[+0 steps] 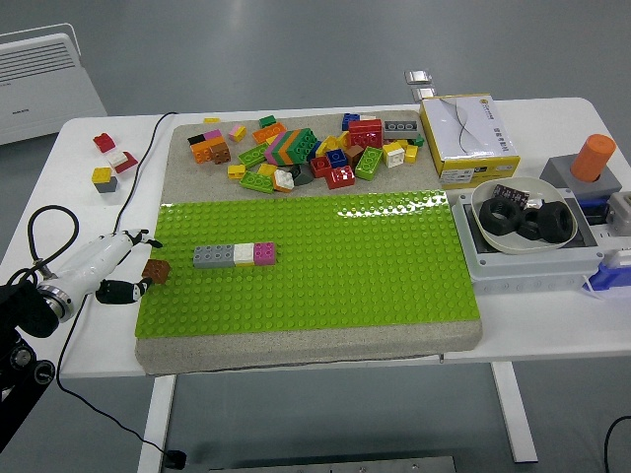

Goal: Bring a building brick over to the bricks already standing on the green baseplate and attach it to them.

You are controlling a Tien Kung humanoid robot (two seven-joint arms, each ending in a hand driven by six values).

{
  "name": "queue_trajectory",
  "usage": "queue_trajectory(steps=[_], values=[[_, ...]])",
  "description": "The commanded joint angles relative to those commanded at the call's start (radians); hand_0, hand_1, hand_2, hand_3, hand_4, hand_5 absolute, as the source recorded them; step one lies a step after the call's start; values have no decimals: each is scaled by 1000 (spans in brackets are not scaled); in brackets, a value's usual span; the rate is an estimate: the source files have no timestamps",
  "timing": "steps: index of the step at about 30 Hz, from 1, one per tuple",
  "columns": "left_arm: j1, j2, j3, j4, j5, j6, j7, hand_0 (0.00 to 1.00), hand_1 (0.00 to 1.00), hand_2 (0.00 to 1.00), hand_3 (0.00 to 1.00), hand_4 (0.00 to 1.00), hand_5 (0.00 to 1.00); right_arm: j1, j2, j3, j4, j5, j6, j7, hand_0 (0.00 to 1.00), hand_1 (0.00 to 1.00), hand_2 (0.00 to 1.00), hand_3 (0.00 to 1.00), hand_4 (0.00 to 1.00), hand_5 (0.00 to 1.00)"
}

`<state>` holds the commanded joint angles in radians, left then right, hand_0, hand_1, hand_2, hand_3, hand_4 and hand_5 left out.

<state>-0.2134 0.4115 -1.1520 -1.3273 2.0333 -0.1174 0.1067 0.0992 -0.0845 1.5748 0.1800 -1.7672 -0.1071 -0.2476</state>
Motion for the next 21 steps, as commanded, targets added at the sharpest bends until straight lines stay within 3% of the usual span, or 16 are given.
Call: queue_trajectory(steps=[20,21], values=[[0,-17,-6,29,-10,0,-6,998,986,975,758,641,2,6,-4,4,0,-10,3,1,663,662,745,800,853,998],[-2,-19,-6,33,-11,2,-8,998,979,960,603,492,2,6,-4,3,0,-10,4,1,663,663,746,800,856,998]])
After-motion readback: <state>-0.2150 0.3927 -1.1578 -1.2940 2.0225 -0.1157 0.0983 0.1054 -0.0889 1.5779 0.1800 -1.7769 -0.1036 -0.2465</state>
